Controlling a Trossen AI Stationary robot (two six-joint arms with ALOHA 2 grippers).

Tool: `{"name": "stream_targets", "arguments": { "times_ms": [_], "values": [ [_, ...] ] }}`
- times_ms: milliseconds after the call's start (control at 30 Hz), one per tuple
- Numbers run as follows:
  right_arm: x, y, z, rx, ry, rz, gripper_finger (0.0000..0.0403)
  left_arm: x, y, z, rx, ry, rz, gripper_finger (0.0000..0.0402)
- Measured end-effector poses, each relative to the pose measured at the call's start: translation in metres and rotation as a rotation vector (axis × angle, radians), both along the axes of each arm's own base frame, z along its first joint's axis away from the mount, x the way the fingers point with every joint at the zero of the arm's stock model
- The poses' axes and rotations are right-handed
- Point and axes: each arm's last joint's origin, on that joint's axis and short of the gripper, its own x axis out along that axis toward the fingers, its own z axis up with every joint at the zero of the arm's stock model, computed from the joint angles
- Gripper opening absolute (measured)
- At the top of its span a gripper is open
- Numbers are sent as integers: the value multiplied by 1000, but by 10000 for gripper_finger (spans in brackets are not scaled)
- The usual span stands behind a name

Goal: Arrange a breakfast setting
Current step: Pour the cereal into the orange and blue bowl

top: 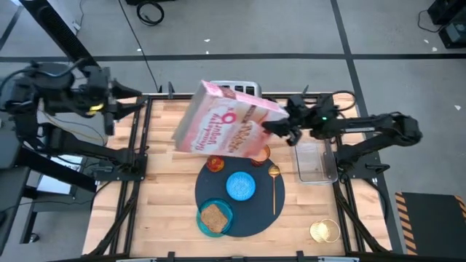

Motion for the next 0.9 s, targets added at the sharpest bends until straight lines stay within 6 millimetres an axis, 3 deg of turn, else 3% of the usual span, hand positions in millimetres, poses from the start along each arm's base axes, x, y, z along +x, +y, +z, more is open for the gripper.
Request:
{"name": "stream_targets", "arguments": {
  "times_ms": [367,567,767,900],
  "values": [
    [-77,18,8,-25,46,88,179,62,7,-13,-30,-121,13,185],
    [-113,26,1,-14,16,129,179,90,10,-23,-79,-159,29,185],
    [-117,38,-20,27,67,248,179,107,12,-31,-141,-158,51,185],
    [-117,50,-23,37,74,347,179,110,13,-31,-159,-165,70,185]
  ]
}}
